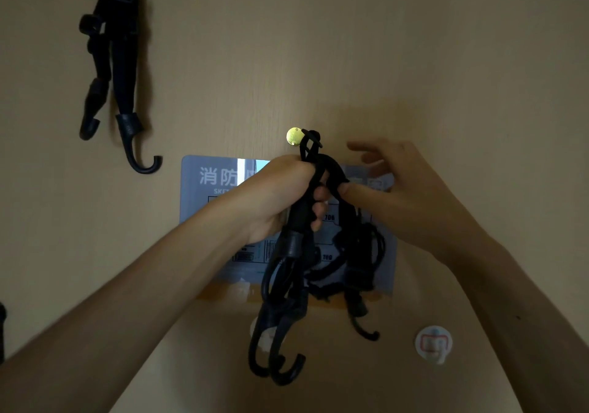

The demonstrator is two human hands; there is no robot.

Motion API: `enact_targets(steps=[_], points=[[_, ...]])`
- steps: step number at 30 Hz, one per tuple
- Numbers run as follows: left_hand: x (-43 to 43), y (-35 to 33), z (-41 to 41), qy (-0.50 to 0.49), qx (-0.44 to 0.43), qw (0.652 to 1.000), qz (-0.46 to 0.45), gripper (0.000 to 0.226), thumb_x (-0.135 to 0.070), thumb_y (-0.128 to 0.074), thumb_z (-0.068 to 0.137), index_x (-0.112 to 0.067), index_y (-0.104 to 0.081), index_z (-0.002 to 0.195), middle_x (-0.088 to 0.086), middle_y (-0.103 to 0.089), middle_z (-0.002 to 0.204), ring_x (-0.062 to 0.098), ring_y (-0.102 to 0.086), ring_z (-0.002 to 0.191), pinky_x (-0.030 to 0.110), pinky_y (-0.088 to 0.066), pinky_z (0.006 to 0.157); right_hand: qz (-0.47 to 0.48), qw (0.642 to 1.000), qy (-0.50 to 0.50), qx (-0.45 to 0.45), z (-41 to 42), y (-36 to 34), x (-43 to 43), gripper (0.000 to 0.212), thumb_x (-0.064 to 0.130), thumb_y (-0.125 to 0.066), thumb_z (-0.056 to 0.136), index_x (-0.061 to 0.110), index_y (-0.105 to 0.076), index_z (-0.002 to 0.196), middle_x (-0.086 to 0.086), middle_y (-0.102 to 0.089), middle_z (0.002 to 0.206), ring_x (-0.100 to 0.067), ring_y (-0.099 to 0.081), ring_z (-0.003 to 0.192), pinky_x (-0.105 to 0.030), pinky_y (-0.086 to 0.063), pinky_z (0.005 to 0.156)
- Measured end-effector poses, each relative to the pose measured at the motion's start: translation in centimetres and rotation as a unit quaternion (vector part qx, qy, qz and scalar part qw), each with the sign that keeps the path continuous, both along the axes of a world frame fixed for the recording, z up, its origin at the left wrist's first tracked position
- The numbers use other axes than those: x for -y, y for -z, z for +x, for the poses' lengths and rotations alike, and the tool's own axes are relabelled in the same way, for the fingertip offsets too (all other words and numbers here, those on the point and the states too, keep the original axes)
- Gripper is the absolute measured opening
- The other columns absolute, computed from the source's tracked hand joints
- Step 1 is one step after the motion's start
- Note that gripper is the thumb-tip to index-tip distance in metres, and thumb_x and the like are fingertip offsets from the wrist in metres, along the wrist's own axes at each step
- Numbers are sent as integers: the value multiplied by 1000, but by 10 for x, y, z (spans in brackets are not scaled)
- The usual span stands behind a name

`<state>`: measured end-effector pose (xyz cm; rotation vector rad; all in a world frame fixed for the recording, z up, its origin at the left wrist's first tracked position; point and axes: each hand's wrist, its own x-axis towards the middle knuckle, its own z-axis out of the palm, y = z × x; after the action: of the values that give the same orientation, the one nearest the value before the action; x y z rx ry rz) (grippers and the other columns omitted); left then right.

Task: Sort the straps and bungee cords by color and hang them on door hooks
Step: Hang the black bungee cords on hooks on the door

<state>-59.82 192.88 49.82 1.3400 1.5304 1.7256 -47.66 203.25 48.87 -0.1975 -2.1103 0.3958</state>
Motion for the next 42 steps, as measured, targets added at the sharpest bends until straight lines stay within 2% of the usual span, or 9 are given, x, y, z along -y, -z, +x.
enact_targets(steps=[8,15,19,23,26,30,33,39,42], points=[[-8,0,4,17,64,997,35,28,4,-36,93,10,-59,107,18,-64,88,21,-63,72,25,-52,57,-45,994,-68,66,-3,-4,21,89,67,-56,60,30,-38,139,13,-57,83,8,-60,71,-12,-45,60],[-6,-2,5,29,55,998,22,30,3,-31,91,-2,-58,101,14,-60,94,23,-57,83,29,-48,70,18,996,-60,64,-9,0,16,49,10,-63,85,28,-52,129,12,-59,87,4,-58,75,-8,-49,66],[-3,-1,2,26,40,999,3,33,1,-36,92,-1,-59,115,13,-60,97,22,-58,85,29,-49,70,-32,998,-60,9,-11,-3,7,38,0,-53,86,21,-63,115,-2,-69,92,-15,-67,79,-31,-58,71],[0,0,4,11,-10,1000,-7,20,1,-39,91,-3,-59,95,10,-55,71,16,-53,55,23,-43,50,-82,991,-96,-33,-13,-3,4,25,-4,-46,88,12,-65,96,-10,-68,85,-25,-68,77,-45,-58,73],[1,-4,4,11,-15,1000,-15,16,-1,-38,93,-9,-49,84,7,-45,62,15,-39,45,21,-31,44,-159,976,-134,-67,-13,-3,6,27,-7,-37,88,9,-58,82,-12,-56,68,-17,-54,54,-32,-51,51],[6,-12,-1,60,32,997,-43,28,-8,-38,95,-9,-56,73,0,-40,50,7,-31,33,12,-22,36,-193,968,-158,-34,-3,-7,5,14,22,-56,91,11,-57,82,14,-45,48,-1,-40,41,-18,-32,45],[9,-15,-1,69,58,995,-43,8,-9,-40,92,-8,-48,92,-1,-39,44,8,-29,28,10,-25,35,-105,969,-198,105,3,-5,14,32,39,-68,76,27,-65,106,21,-69,80,7,-65,75,-9,-48,64],[12,-12,-7,129,76,988,-37,15,-14,-43,71,-8,-47,83,0,-41,49,8,-30,32,12,-22,36,-174,971,-159,46,-1,-3,10,27,38,-71,74,17,-74,90,-9,-74,91,-21,-70,86,-31,-52,77],[13,-13,-10,74,92,993,1,10,-15,-42,66,-11,-43,75,6,-40,57,13,-30,34,12,-25,38,-199,961,-178,75,-1,0,9,27,46,-71,70,24,-75,85,-4,-75,87,-10,-68,83,-25,-50,74]])
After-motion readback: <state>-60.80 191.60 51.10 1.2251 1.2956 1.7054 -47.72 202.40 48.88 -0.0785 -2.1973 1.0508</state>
